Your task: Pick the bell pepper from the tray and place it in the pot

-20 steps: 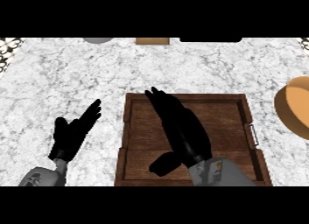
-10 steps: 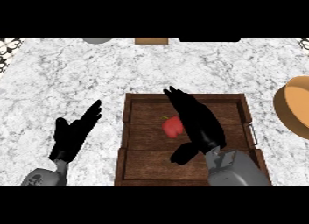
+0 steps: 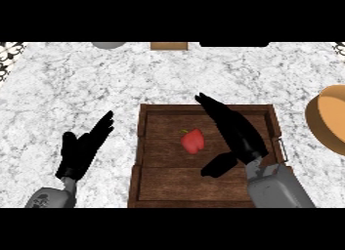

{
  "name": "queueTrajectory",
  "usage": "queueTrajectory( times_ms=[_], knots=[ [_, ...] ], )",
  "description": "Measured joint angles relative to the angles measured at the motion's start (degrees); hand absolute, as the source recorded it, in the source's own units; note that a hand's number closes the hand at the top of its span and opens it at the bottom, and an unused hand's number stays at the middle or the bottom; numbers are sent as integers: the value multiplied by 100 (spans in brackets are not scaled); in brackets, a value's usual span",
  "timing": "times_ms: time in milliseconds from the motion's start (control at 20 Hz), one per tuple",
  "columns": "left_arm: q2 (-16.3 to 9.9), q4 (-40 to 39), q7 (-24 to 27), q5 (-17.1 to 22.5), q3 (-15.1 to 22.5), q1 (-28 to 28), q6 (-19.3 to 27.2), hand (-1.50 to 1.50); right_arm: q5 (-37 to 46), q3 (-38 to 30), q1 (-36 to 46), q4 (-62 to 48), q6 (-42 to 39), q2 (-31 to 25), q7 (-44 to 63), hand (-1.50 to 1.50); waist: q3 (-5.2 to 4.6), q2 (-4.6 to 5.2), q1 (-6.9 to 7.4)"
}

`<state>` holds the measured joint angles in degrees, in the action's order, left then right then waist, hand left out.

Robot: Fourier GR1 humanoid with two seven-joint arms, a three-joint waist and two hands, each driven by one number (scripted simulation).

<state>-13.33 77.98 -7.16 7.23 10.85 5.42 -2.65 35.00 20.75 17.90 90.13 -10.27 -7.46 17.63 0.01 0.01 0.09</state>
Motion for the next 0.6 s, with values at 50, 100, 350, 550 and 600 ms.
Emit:
queueTrajectory(
  times_ms=[50, 100, 350, 550, 600],
  knots=[
    [0, 61, -37, -7, 10, -41, -21, 0, -76, -39, -94, -78, 37, 13, -197, -150, 0, -2, 3],
    [-15, 70, -12, 5, -16, -71, -70, 0, -149, -98, -94, -231, 79, 70, -369, -150, 0, 0, 9],
    [30, 31, -76, -78, -111, 1, -106, 0, -603, -391, -187, -583, -10, 234, -962, -150, 1, 3, 5],
    [63, 36, -6, -129, -201, -65, -216, 0, -779, -667, -33, -1051, 4, 441, -1165, -150, 0, 2, 11],
    [129, 78, -68, -164, -203, -56, -166, 0, -806, -726, -17, -1164, -2, 466, -1236, -150, 0, 2, 11]
  ],
)
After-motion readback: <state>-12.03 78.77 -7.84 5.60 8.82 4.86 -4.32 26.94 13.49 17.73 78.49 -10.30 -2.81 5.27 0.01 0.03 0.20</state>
